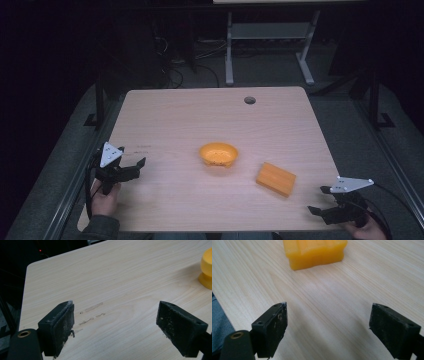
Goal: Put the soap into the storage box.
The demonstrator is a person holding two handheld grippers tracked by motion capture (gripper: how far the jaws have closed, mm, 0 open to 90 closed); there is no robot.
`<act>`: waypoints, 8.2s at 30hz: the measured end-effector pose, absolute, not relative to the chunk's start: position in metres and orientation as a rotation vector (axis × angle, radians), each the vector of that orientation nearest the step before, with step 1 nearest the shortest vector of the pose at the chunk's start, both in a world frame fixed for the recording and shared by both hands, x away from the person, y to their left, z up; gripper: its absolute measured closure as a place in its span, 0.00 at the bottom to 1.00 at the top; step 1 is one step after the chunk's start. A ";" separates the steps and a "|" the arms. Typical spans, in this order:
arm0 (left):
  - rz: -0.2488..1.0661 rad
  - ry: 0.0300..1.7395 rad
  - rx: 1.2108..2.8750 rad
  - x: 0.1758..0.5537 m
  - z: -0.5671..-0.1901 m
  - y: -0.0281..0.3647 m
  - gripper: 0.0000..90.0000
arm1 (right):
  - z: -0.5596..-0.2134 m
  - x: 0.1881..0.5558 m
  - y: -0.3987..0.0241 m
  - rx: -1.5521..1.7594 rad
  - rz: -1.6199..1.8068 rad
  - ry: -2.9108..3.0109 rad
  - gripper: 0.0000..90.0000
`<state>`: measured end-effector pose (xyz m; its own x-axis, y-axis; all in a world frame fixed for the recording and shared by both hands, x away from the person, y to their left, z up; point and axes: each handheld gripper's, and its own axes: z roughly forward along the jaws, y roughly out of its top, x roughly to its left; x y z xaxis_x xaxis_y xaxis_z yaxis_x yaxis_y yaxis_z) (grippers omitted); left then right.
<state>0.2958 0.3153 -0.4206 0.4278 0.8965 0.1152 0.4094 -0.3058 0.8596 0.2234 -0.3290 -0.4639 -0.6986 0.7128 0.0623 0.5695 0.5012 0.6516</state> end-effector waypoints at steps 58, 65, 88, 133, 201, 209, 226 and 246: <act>0.785 1.097 1.875 0.296 -0.418 0.317 0.16 | -0.413 0.286 -0.251 0.820 0.818 2.714 0.18; 0.791 1.094 1.877 0.296 -0.417 0.317 0.16 | -0.412 0.294 -0.235 0.764 0.783 2.747 0.18; 0.784 1.098 1.867 0.297 -0.418 0.317 0.16 | -0.439 0.324 -0.204 0.730 0.613 2.870 0.18; 0.786 1.098 1.863 0.297 -0.417 0.318 0.16 | -0.444 0.325 -0.197 0.666 0.578 2.889 0.23; 0.781 1.116 1.842 0.298 -0.416 0.322 0.16 | -0.361 0.381 -0.110 0.280 0.638 2.927 0.23; 0.781 1.116 1.839 0.298 -0.416 0.322 0.16 | -0.357 0.385 -0.098 0.250 0.645 2.930 0.23; 0.784 1.117 1.833 0.298 -0.415 0.323 0.16 | -0.355 0.393 -0.072 0.172 0.628 2.949 0.23; 0.780 1.119 1.831 0.298 -0.415 0.324 0.16 | -0.365 0.403 -0.053 0.128 0.599 2.991 0.23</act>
<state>0.2977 0.3236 -0.4152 0.4097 0.9086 0.0816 0.3918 -0.2561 0.8837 0.4029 -0.0530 -0.3649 -0.9925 0.0994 -0.0705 0.0646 0.9197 0.3873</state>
